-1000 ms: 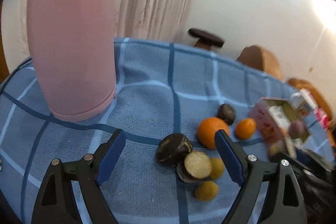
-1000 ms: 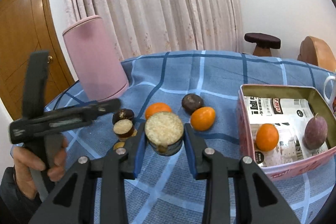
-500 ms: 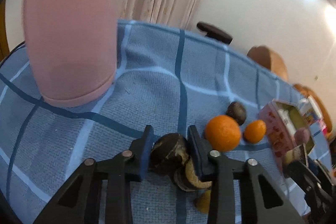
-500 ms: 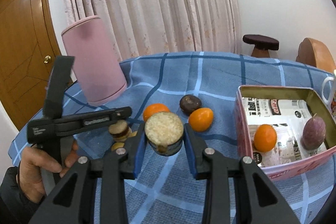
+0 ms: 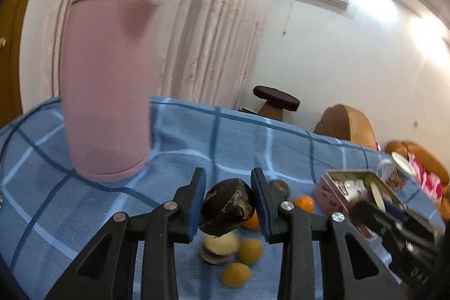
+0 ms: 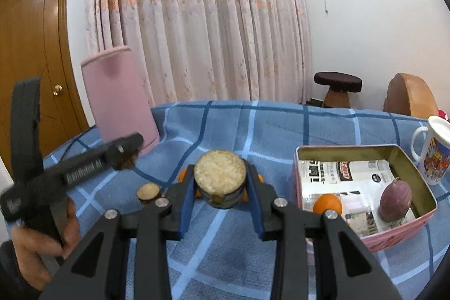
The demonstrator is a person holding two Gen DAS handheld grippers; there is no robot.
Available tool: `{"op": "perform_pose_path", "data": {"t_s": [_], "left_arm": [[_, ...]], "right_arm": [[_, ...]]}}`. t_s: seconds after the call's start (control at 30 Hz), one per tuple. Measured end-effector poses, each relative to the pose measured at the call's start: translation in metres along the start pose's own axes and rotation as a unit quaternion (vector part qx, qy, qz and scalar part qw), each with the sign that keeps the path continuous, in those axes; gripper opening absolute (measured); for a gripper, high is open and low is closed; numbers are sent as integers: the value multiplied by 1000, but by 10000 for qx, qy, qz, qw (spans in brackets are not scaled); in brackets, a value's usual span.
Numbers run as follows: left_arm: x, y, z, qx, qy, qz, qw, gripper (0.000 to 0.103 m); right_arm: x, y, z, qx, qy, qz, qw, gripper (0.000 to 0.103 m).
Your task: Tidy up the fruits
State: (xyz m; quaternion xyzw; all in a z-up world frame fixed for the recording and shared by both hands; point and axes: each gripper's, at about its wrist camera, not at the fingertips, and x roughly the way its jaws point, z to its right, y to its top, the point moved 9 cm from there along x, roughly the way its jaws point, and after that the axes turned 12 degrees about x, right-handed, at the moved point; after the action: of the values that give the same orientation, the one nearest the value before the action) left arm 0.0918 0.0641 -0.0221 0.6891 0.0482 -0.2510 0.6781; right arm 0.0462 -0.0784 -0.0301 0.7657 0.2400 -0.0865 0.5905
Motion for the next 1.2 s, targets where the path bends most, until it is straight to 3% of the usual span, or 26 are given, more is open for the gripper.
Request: {"op": "perform_pose_path", "data": {"t_s": [0.3,0.9,1.07,1.2], "left_arm": [[11,-3,57,438,-186,-65,9988,35],[32,15,172,888,-769,68,9931,35],[41,17,185,930,-870,-4,9919,35],[34,21,165,702,-1038,-93,9921,35]], "right_arm": [[-7,8,40,-157,-453,115,9988,37],[-30,42,168,294,-1437,329,9886,37],[-26,44,195,513,-1559,188,9863,37],[-31,45,199,693,-1450,208,9868,37]]}}
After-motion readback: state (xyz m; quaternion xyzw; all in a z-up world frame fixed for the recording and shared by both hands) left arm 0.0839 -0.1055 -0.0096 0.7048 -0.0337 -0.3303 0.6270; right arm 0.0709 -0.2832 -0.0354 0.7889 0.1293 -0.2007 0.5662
